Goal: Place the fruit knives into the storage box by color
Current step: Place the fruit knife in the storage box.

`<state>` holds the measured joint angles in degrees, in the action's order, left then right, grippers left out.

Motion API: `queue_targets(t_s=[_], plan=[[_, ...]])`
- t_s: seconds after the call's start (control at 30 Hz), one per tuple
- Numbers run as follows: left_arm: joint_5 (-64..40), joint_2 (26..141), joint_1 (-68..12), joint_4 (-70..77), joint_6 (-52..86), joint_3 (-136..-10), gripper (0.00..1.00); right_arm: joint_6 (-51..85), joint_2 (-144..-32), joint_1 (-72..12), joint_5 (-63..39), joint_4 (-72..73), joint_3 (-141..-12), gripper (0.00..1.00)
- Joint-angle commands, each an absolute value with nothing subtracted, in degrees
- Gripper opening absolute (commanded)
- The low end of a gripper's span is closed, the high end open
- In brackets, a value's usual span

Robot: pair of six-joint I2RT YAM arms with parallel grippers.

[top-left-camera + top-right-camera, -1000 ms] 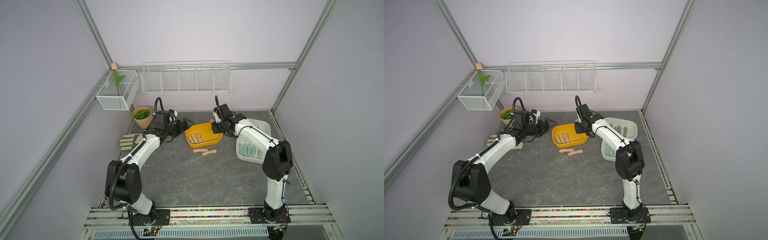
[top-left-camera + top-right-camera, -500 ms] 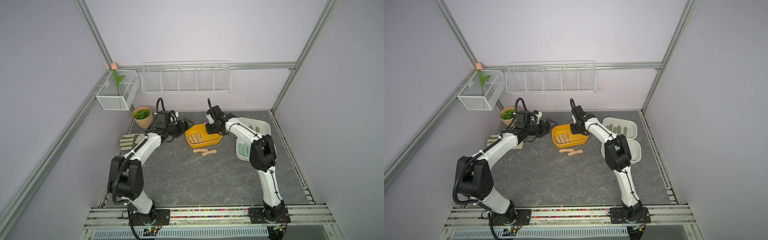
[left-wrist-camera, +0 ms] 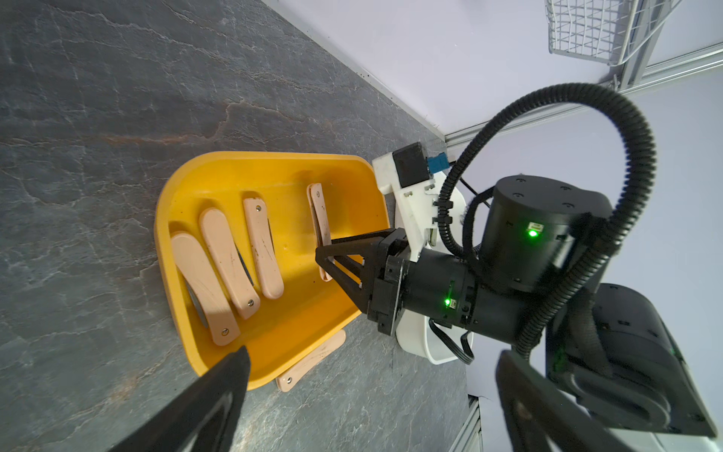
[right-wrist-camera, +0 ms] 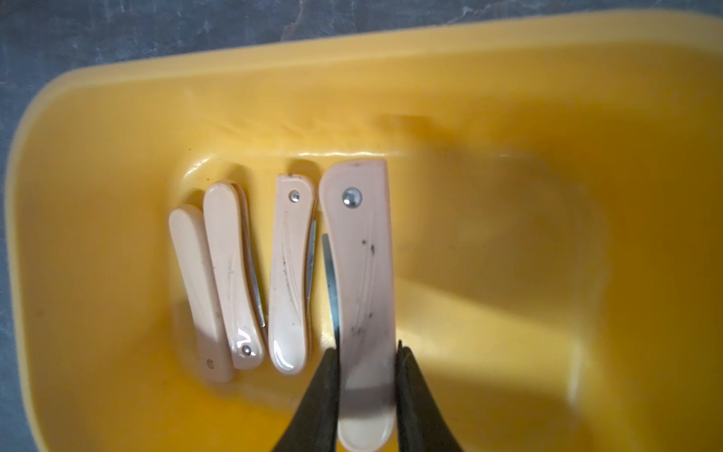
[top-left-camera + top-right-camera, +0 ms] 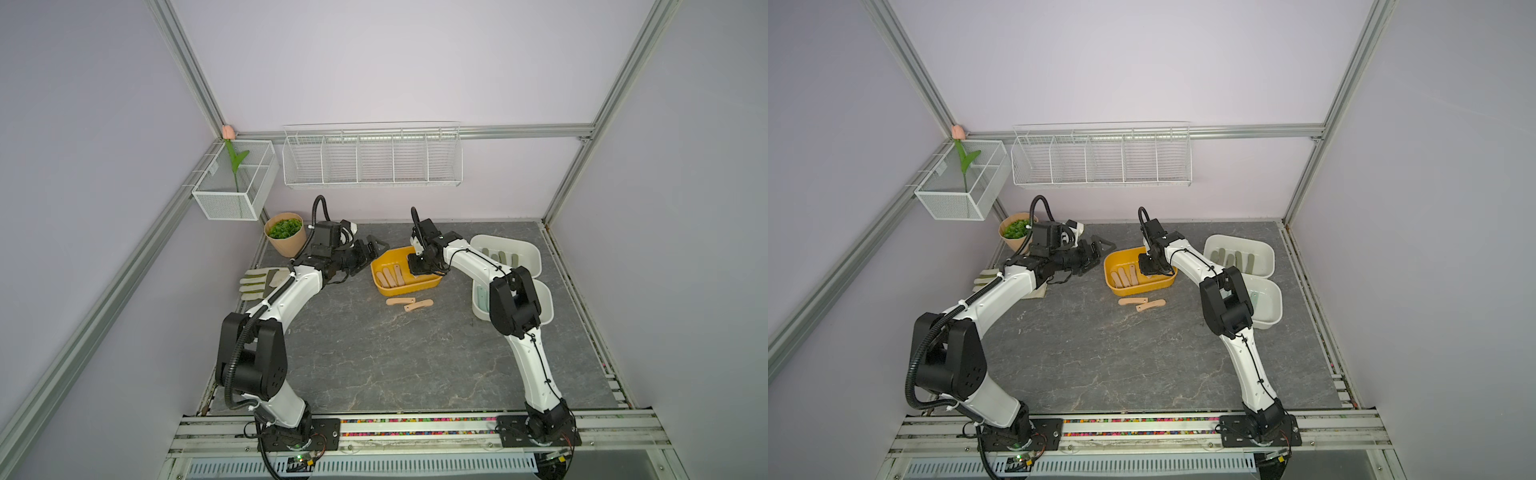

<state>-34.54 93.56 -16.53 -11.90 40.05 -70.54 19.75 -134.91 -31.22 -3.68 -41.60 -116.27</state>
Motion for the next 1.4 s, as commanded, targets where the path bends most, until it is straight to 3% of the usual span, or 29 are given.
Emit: queue_targets(t_s=[0.0, 0.9, 1.1, 1.37], plan=[[-34.8, 92.6, -16.3, -11.2, 40.2, -70.6, 0.99, 21.6, -136.4, -31.3, -4.6, -40.6, -117.6, 0.25], [-33.6, 88.2, -16.3, -14.3, 39.7, -69.9, 0.99, 23.4, -139.3, -30.7, -5.3, -41.9, -121.3, 0.34], [-32.9, 86.4, -16.3, -15.4, 39.7, -69.5, 0.99, 22.6, -133.8, -30.8, -7.1, -42.8, -119.8, 0.37], [-30.9, 83.5, -16.9, -15.3, 40.4, -67.0, 0.99, 21.9, -117.6, -31.0, -7.7, -37.5, -103.0, 0.43]])
